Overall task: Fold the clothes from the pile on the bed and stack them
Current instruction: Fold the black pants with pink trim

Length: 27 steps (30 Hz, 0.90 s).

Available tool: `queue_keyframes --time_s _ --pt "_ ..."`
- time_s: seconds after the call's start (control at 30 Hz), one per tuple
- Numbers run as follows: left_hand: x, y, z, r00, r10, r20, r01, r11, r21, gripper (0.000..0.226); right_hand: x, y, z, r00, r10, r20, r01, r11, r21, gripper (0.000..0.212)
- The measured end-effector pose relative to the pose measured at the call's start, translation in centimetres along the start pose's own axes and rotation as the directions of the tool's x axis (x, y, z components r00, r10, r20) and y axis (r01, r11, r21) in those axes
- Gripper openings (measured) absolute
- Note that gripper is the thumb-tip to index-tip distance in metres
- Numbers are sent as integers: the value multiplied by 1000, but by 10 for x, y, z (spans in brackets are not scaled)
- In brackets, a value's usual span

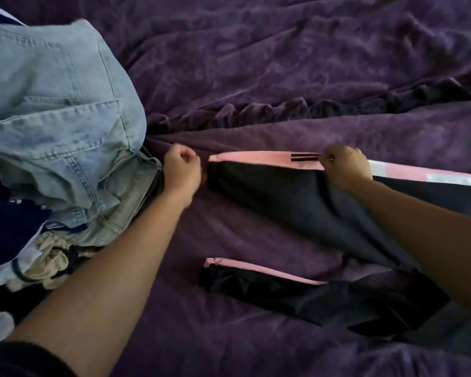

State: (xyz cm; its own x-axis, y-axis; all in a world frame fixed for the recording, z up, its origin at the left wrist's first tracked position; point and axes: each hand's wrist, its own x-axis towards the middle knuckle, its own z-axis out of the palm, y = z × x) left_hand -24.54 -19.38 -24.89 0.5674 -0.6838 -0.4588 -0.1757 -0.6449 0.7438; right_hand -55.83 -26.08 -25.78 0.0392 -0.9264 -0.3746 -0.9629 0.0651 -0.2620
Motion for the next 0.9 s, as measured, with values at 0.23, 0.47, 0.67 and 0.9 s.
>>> queue_keyframes --time_s 0.23,0.47,0.67,0.9 --pt "-31 -24 11 981 195 7 -187 926 327 8 -19 -7 18 995 -79 -56 78 997 -23 34" --pt "-187 -106 -2 667 140 732 -728 330 601 54 -190 37 37 980 -194 40 194 981 13 18" --pt "-195 -116 -15 768 -122 629 -611 156 776 34 -298 108 51 985 89 151 -84 996 -34 35" --pt "-240 -48 51 655 93 750 -755 60 652 33 -342 229 6 929 360 82 -354 932 -79 31"
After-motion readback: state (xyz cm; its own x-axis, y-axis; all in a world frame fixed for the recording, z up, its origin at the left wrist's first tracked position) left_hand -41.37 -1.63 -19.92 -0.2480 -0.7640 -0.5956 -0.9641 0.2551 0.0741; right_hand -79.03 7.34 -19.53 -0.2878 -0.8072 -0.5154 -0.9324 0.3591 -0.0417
